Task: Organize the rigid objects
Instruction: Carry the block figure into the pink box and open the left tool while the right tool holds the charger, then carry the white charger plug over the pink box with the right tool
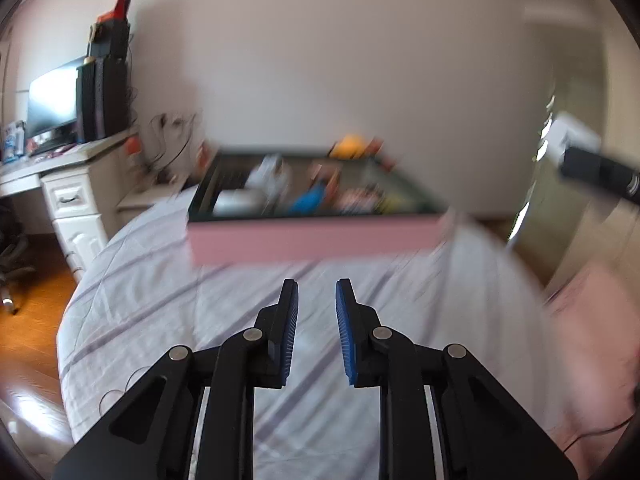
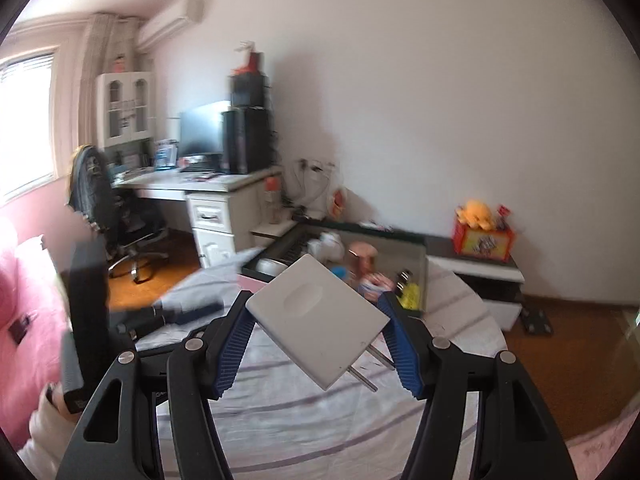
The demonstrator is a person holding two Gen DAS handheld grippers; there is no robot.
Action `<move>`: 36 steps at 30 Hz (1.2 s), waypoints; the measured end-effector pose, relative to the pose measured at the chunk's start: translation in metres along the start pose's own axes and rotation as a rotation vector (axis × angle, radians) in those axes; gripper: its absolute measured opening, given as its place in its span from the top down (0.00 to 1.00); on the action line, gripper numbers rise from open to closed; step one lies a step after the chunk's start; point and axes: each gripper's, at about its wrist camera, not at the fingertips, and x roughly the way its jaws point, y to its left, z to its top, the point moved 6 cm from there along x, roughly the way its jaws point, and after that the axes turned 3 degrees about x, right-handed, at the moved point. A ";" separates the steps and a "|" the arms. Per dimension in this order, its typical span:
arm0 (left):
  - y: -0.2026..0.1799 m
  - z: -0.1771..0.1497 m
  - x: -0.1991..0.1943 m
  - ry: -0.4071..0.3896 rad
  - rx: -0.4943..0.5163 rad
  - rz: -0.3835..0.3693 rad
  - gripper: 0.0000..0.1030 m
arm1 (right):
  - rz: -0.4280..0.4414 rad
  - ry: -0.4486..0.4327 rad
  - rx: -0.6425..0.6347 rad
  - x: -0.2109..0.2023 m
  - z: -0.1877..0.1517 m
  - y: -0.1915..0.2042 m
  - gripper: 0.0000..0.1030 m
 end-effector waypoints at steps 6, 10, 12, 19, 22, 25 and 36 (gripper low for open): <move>-0.001 0.017 0.003 -0.023 0.010 -0.033 0.83 | 0.009 0.035 0.031 0.037 -0.002 -0.012 0.38; -0.022 0.024 0.011 0.001 0.081 -0.066 0.82 | 0.014 0.042 0.023 0.050 0.001 -0.009 0.38; -0.028 0.026 0.016 0.012 0.089 -0.076 0.82 | 0.014 0.058 0.015 0.056 0.001 -0.007 0.38; -0.024 0.010 0.026 0.113 0.084 -0.077 0.80 | 0.024 0.140 0.020 0.082 -0.016 -0.008 0.38; -0.013 0.004 0.024 0.126 0.079 -0.041 0.73 | 0.028 0.161 0.027 0.087 -0.023 -0.009 0.38; -0.001 0.000 0.022 0.142 0.087 0.007 0.68 | 0.028 0.167 0.028 0.088 -0.026 -0.009 0.38; 0.061 0.047 0.020 0.113 0.029 0.146 0.62 | 0.008 0.136 0.018 0.080 -0.007 -0.021 0.38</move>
